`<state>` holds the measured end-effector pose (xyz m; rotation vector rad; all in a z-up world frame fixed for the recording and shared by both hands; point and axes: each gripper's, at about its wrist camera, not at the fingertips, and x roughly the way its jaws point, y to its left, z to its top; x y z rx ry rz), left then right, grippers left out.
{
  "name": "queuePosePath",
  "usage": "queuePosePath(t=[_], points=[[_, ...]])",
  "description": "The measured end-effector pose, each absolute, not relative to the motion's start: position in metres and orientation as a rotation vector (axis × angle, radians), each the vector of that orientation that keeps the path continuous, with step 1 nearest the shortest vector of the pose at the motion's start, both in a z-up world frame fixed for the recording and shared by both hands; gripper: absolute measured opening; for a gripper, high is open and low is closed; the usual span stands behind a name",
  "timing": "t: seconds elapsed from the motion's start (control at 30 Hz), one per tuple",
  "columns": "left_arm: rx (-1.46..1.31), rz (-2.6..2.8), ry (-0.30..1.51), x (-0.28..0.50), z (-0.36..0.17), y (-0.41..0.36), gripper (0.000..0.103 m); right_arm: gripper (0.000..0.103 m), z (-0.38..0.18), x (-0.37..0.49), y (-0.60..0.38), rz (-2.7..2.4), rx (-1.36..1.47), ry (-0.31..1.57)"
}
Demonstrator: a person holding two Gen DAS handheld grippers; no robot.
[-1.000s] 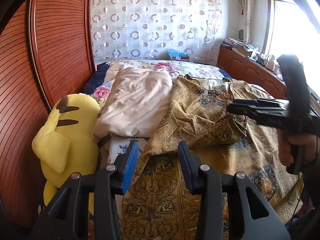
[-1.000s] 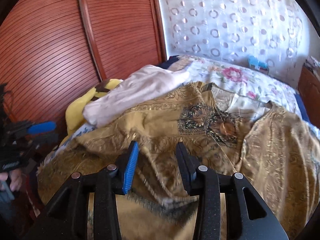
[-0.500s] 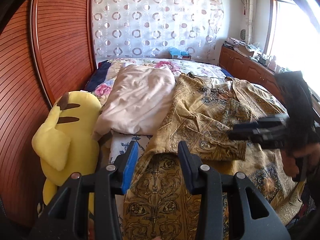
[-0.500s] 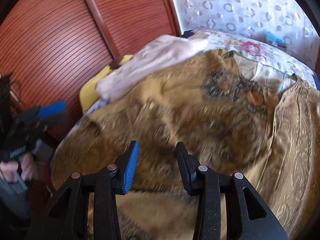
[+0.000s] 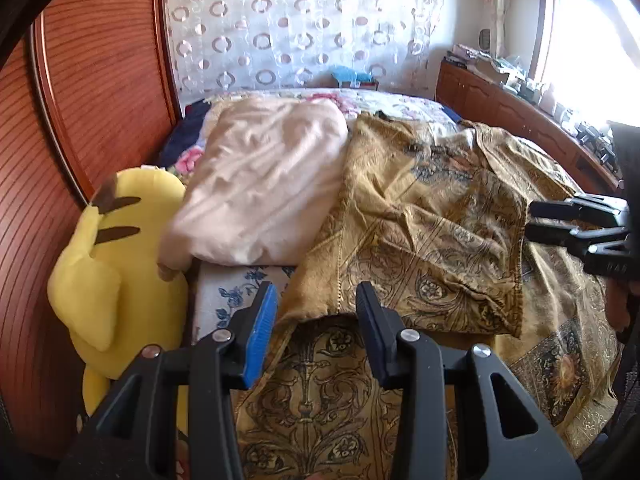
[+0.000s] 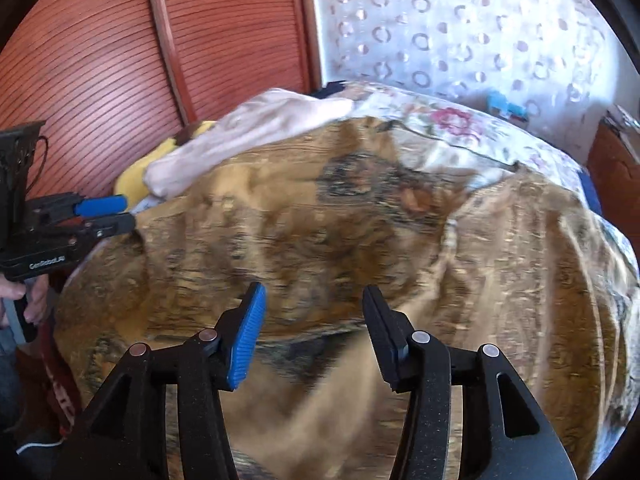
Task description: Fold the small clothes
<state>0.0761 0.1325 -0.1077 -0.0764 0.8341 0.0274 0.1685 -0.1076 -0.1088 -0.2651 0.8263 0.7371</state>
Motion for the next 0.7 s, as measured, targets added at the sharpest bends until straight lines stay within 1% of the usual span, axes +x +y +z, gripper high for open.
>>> queuePosePath(t=[0.27,0.53,0.7], points=[[-0.086,0.011,0.830,0.081,-0.109,0.125,0.039,0.051,-0.099,0.173,-0.173,0.647,-0.191,0.796],[-0.058,-0.064,0.798,0.090,-0.095,0.087,0.039,0.051,-0.084,0.183,-0.296,0.419,-0.123,0.772],[-0.029,-0.110,0.811,0.105,-0.095,0.057,0.039,0.051,-0.083,0.192,-0.373,0.261,-0.086,0.777]])
